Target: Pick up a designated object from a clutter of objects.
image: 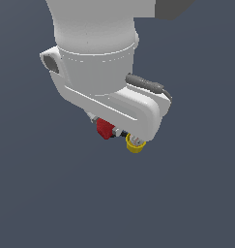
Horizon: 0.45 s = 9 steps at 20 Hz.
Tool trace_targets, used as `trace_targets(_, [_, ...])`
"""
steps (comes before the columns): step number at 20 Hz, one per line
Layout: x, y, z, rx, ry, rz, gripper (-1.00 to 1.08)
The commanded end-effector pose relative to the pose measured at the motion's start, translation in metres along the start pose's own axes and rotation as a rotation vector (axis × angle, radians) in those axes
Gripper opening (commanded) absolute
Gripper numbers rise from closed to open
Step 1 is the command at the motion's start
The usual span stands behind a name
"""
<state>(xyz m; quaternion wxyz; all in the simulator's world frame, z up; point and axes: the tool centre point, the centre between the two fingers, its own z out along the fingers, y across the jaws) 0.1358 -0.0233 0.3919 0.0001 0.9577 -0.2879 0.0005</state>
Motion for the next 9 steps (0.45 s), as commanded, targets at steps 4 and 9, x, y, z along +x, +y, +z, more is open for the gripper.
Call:
trace_targets(4, [-0.002,-0.007,-0.016,0.000,-0.001,0.001,-1.00])
trace_targets(9, [-0.002,-0.008,-0.019,0.000,-0.001,0.000,-1.00])
